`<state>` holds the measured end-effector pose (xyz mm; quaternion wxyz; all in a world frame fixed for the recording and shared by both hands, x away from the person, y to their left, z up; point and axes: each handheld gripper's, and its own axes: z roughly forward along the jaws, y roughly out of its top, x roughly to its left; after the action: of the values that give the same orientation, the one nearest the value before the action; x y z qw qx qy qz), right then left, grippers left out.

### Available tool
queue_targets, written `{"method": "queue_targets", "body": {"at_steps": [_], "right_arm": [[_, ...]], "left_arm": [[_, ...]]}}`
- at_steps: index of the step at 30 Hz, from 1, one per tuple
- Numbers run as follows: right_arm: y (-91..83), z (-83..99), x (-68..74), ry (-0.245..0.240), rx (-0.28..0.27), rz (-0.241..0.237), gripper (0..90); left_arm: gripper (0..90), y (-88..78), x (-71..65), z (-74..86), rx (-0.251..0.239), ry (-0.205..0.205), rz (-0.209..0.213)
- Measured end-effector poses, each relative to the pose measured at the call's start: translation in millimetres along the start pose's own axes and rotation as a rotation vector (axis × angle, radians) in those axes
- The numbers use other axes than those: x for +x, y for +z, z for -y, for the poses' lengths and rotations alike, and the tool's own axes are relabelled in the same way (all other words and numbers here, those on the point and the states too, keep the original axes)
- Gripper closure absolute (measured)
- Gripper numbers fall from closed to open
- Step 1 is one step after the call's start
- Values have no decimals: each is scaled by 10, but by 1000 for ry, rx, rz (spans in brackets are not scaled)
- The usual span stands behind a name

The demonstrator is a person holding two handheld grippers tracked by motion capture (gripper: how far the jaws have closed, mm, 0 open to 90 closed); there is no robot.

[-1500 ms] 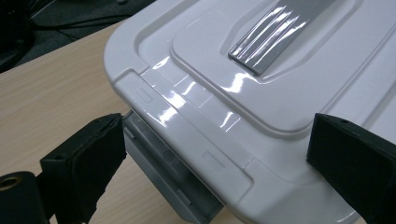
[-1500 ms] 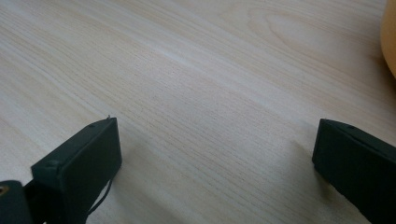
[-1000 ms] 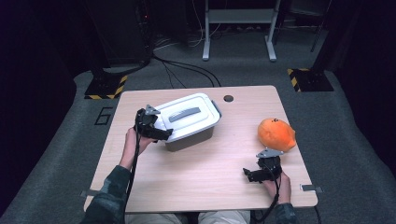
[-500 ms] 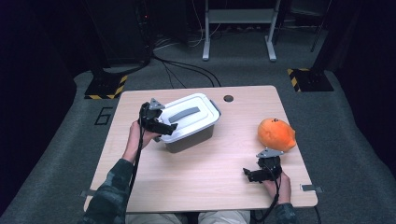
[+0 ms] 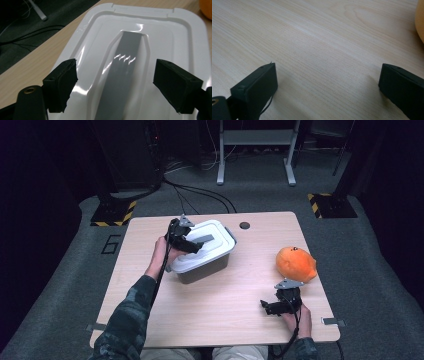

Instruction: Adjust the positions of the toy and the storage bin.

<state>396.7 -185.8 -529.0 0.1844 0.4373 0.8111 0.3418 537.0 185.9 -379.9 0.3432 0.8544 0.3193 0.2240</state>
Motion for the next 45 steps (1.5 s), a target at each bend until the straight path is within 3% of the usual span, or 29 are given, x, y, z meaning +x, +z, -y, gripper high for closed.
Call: {"method": "queue_targets", "body": {"at_steps": [6, 10, 14, 26, 39, 45], "right_arm": [[-1, 0, 1, 1, 0, -2, 17], [-1, 0, 1, 1, 0, -3, 18], [-1, 0, 1, 1, 0, -3, 18], [-1, 0, 1, 1, 0, -3, 18], [-1, 0, 1, 1, -1, -2, 19], [-2, 0, 1, 1, 0, -2, 19]], "left_arm": [[365, 83, 30, -3, 28, 21, -4], [447, 92, 62, 16, 22, 20, 49], [607, 97, 30, 31, 0, 14, 81], [627, 90, -29, 40, -5, -55, 83], [663, 86, -197, -5, 0, -37, 99], [664, 85, -286, -40, -2, 4, 113]]}}
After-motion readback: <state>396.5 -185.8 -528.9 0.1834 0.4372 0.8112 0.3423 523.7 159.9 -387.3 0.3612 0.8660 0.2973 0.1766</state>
